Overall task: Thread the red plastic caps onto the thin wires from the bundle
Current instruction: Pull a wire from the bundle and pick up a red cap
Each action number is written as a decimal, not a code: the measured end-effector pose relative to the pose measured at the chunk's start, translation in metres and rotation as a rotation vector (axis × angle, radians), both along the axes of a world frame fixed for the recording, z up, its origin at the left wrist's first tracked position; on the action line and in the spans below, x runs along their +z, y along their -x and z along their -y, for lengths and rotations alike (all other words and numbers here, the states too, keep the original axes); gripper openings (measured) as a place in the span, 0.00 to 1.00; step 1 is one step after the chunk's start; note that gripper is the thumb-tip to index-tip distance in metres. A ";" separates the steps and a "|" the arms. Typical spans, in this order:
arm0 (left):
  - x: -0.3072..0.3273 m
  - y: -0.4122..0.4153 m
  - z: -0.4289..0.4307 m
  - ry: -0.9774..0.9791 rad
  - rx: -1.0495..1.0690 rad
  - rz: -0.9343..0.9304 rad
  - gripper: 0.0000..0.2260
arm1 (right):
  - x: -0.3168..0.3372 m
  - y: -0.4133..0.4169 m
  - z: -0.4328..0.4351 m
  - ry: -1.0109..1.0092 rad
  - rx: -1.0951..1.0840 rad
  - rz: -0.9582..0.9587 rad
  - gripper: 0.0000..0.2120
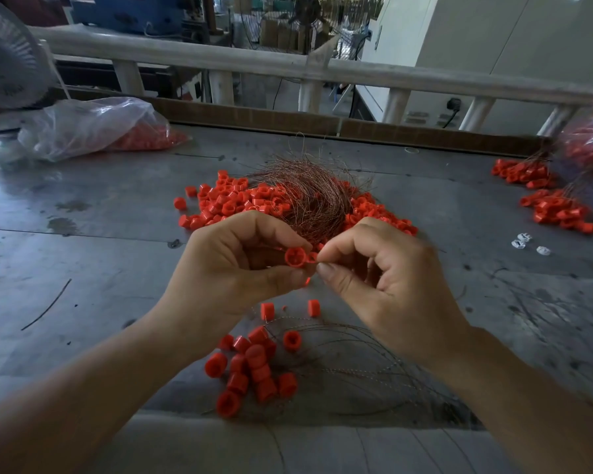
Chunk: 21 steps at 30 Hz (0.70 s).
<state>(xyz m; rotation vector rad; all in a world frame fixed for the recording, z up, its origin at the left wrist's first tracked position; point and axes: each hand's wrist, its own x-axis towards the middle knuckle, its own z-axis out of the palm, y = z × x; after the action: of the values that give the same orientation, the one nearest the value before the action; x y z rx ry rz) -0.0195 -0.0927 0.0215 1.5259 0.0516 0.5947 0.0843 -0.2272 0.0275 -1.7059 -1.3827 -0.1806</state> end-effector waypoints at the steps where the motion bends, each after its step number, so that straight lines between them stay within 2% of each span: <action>1: 0.000 0.000 0.000 0.000 0.002 0.004 0.11 | 0.000 0.000 0.000 0.005 -0.002 -0.003 0.01; 5: 0.000 -0.001 -0.002 0.037 -0.029 0.003 0.10 | 0.000 0.000 -0.002 0.014 -0.023 -0.023 0.02; 8: 0.001 0.000 -0.004 0.080 -0.102 -0.006 0.15 | 0.003 -0.003 0.000 0.000 -0.058 -0.044 0.04; 11: 0.001 0.001 -0.004 0.106 -0.123 -0.003 0.12 | 0.005 -0.004 0.001 -0.003 -0.074 -0.049 0.02; 21: 0.002 0.002 -0.005 0.122 -0.117 -0.018 0.11 | 0.005 -0.002 0.002 0.003 -0.075 -0.053 0.04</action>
<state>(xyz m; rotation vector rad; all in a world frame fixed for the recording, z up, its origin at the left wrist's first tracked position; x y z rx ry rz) -0.0212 -0.0882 0.0233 1.4061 0.0118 0.4765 0.0859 -0.2296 0.0329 -1.7539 -1.2817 -0.1745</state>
